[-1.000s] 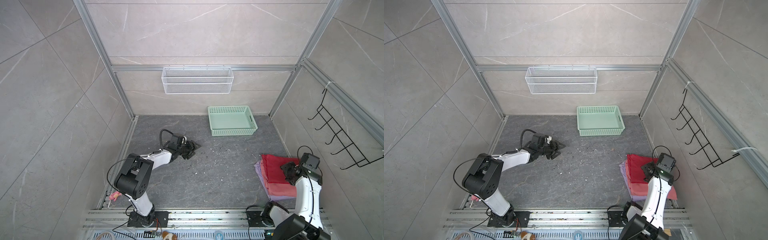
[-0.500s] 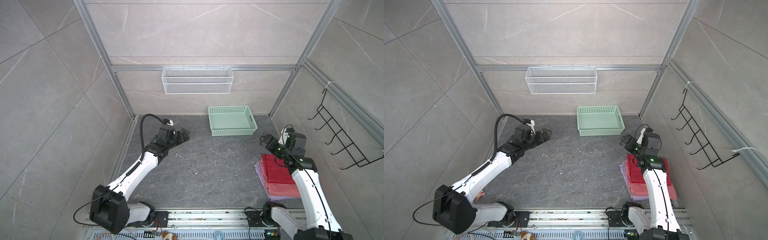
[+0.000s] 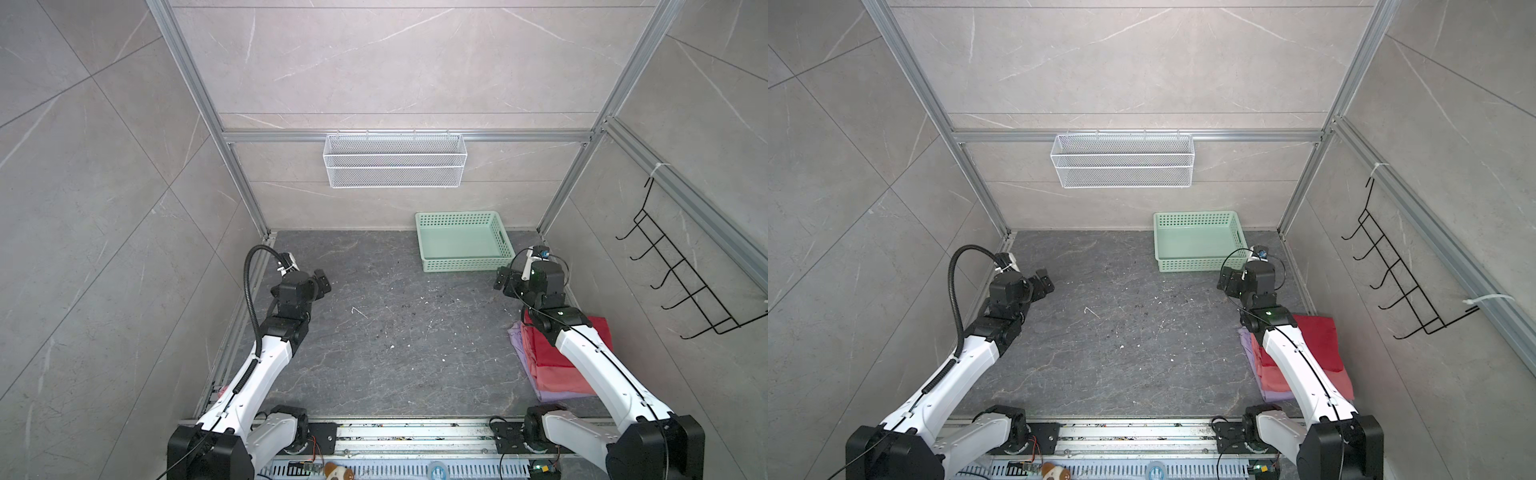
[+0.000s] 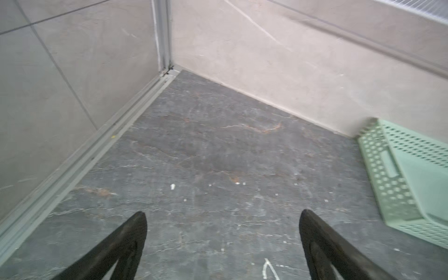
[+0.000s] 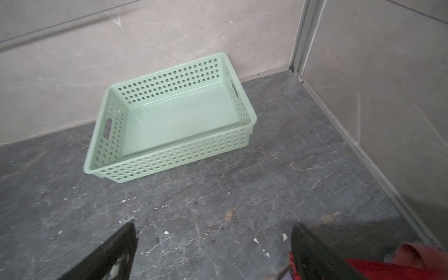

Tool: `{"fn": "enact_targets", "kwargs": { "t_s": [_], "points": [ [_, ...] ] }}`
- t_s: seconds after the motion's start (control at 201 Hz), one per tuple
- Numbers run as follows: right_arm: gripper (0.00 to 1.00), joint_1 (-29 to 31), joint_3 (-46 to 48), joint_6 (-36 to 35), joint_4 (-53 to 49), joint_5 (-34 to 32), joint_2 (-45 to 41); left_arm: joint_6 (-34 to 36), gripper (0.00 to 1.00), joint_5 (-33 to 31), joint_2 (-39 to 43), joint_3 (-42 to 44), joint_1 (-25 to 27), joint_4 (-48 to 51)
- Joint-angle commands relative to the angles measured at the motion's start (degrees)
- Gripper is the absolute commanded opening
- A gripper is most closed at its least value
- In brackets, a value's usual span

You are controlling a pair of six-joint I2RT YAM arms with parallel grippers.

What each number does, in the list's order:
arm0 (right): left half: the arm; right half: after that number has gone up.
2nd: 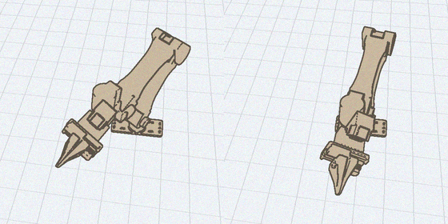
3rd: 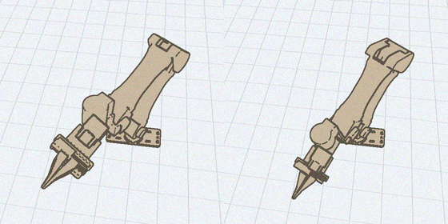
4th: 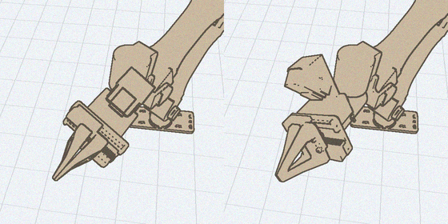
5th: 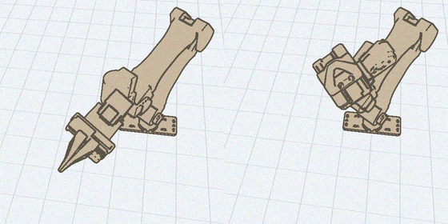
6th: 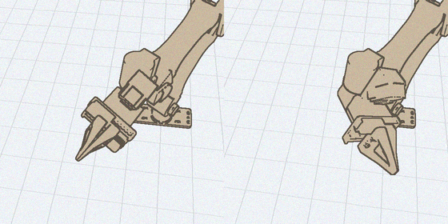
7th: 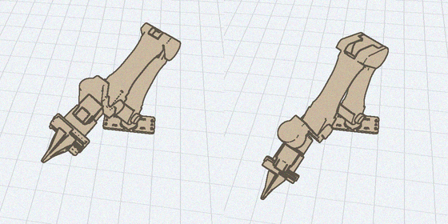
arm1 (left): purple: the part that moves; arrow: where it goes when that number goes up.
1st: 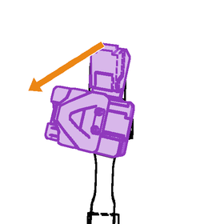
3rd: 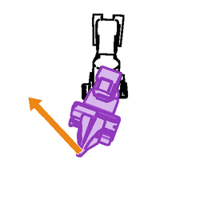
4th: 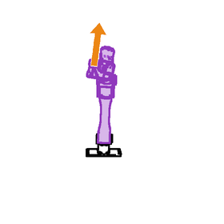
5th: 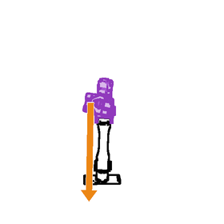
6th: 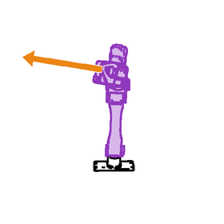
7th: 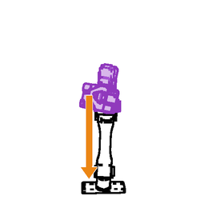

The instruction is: Fold and stack the t-shirts

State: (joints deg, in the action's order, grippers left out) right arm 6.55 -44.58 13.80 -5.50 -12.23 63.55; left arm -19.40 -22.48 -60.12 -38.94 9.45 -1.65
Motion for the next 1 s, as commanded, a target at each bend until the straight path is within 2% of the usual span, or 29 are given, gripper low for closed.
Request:
{"fn": "enact_targets", "kwargs": {
  "t_s": [0.0,0.055,0.154,0.338,0.413,0.548,0.647,0.786,0.846,0.911,0.941,0.995],
  "points": [
    [1.00,0.67,4.58,-4.06,7.01,-5.96,-2.49,9.00,1.00,-3.98,0.67,3.92,-1.52,-11.04],
    [1.00,0.66,5.86,-5.31,7.40,-6.11,-3.04,10.77,1.00,-4.24,0.23,5.37,-1.77,-12.23],
    [1.00,1.27,11.09,-9.64,13.85,-5.70,-4.50,12.47,1.00,-4.24,-1.11,10.12,-2.07,-19.56],
    [1.00,1.35,20.46,-11.82,26.25,-2.74,-7.92,12.43,1.00,-4.24,-4.69,15.23,-2.86,-25.72],
    [0.99,1.36,21.08,-11.82,26.54,-2.88,-6.92,13.62,1.00,-4.02,-7.31,17.80,-3.63,-29.79],
    [0.99,1.36,21.99,-11.14,29.40,-3.06,-2.50,14.63,1.00,-3.40,-12.46,21.47,-5.25,-39.63],
    [1.00,1.40,23.83,-10.48,35.52,-3.61,1.62,16.52,1.00,-2.87,-14.20,21.33,-5.85,-41.92],
    [1.00,1.31,26.84,-9.87,48.08,-4.74,9.93,17.90,1.00,-2.19,-21.90,22.40,-6.90,-53.41],
    [0.99,1.23,27.34,-10.44,53.43,-5.35,13.76,17.97,1.00,1.88,-21.21,20.18,-6.91,-46.62],
    [1.00,0.63,26.72,-10.06,55.62,-4.22,17.77,18.90,1.00,2.24,-23.52,19.69,-6.94,-49.10],
    [0.99,0.34,26.57,-10.80,58.22,-2.71,19.76,18.80,1.00,2.79,-23.56,18.96,-7.13,-47.28],
    [1.00,0.31,25.46,-11.00,55.34,-1.13,20.57,17.80,1.00,5.06,-23.37,18.16,-8.37,-44.77]
  ]
}}
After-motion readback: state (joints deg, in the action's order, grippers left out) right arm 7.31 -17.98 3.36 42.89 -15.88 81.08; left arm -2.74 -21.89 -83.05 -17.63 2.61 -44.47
